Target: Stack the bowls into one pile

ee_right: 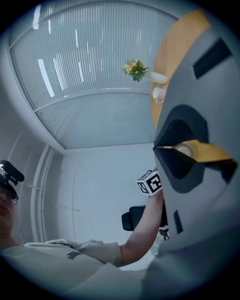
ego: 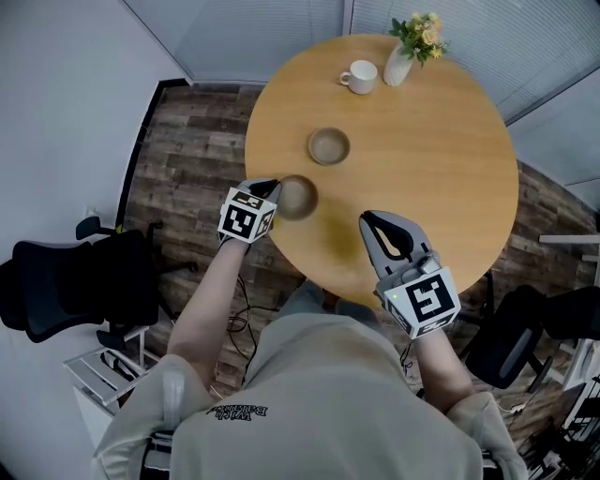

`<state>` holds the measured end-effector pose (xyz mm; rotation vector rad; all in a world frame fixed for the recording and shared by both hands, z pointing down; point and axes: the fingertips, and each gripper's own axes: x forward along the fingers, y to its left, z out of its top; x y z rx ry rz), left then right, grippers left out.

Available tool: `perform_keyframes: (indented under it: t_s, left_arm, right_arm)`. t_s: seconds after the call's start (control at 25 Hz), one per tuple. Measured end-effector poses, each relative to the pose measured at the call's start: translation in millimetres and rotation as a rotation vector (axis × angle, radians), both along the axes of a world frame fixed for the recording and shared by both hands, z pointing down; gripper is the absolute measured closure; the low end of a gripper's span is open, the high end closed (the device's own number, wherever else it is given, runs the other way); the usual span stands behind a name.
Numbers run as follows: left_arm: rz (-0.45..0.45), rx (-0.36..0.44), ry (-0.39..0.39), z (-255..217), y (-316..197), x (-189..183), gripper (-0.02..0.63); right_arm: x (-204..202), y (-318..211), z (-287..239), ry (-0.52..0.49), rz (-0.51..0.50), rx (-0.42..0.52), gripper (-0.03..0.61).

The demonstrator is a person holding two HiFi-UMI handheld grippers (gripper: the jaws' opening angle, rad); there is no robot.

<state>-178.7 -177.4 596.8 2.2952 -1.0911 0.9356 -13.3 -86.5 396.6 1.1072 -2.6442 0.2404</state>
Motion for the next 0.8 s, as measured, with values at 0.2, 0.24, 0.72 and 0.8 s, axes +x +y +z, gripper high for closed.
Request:
perform_keyframes:
  t_s: [0.2, 0.24, 0.72, 0.8]
  left_arm:
    - [0.021, 0.027, -0.02, -12, -8, 6, 0.586]
    - [0.027, 0.032, -0.023, -14, -10, 7, 0.586]
    - [0.101, 0.058, -0.018, -20, -38, 48, 0.586]
    - [0.113, 0.061, -0.016, -20, -45, 55, 0.586]
  right_arm:
    - [8, 2, -5, -0.006, 0.017, 0.012, 0.545]
    - [10, 2, -6, -0.007, 0.022, 0.013, 0.545]
    - [31, 4, -2, -0.007, 0.077, -0.004, 0.545]
    - [35, 3, -1, -0.007, 0.088, -0.006, 0.545]
